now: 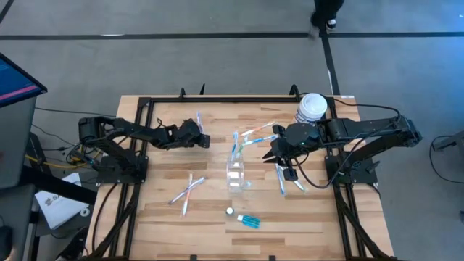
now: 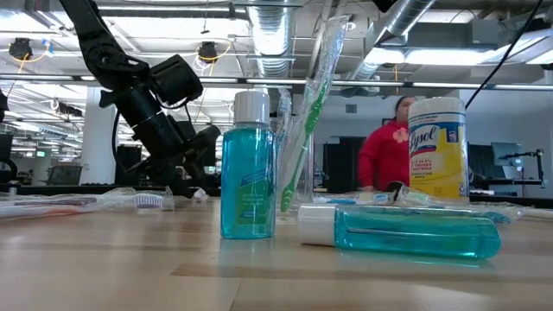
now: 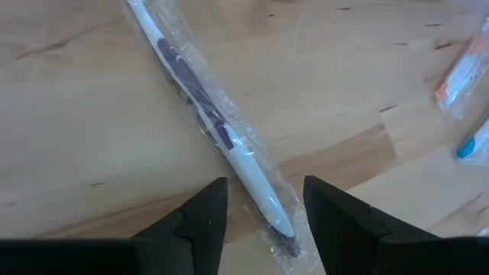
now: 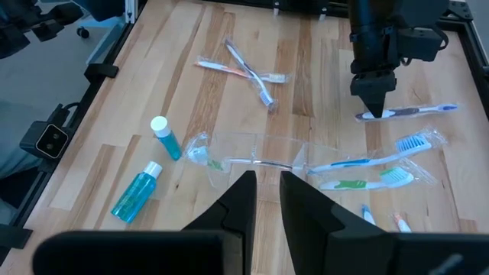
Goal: Pick & Place toothbrushing station
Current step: Put the top violet toothbrush into the transparent organizer
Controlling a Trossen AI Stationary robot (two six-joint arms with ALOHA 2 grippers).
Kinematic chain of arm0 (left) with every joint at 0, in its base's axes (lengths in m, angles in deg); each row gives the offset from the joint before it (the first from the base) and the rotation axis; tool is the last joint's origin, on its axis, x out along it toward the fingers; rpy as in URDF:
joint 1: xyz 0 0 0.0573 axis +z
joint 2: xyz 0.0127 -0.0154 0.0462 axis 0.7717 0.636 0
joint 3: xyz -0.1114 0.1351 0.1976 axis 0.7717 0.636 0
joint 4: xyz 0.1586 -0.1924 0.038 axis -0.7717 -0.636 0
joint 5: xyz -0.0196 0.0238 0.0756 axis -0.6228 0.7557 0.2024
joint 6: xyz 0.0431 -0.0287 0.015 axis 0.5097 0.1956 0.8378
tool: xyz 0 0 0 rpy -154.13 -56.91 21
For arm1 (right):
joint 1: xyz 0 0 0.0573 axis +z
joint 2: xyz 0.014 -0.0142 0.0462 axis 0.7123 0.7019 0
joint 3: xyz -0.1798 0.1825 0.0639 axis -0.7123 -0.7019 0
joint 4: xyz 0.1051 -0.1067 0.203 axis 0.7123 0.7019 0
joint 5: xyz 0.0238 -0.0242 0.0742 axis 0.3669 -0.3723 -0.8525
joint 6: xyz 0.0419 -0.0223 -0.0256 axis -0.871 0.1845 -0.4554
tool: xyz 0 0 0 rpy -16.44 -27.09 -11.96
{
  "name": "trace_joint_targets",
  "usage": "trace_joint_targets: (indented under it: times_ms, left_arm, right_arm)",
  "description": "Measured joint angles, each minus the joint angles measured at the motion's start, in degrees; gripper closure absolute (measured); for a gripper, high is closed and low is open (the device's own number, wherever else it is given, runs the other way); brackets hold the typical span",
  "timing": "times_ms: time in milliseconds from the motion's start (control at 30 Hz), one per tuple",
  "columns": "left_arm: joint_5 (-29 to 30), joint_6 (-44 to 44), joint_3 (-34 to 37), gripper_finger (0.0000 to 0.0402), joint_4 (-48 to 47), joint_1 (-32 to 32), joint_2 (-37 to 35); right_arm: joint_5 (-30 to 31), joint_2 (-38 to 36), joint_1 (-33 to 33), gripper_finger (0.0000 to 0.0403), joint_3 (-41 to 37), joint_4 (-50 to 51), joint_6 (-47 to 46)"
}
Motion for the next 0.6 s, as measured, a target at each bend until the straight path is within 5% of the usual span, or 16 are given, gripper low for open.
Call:
trace_joint_targets:
  times_ms: [600]
  left_arm:
    - [0.5, -1.7, -0.3, 0.0237, 2.9, 0.1, 3.5]
  right_arm:
    - [0.0, 0.0, 0.0, 0.0351, 0.0, -0.3, 0.0]
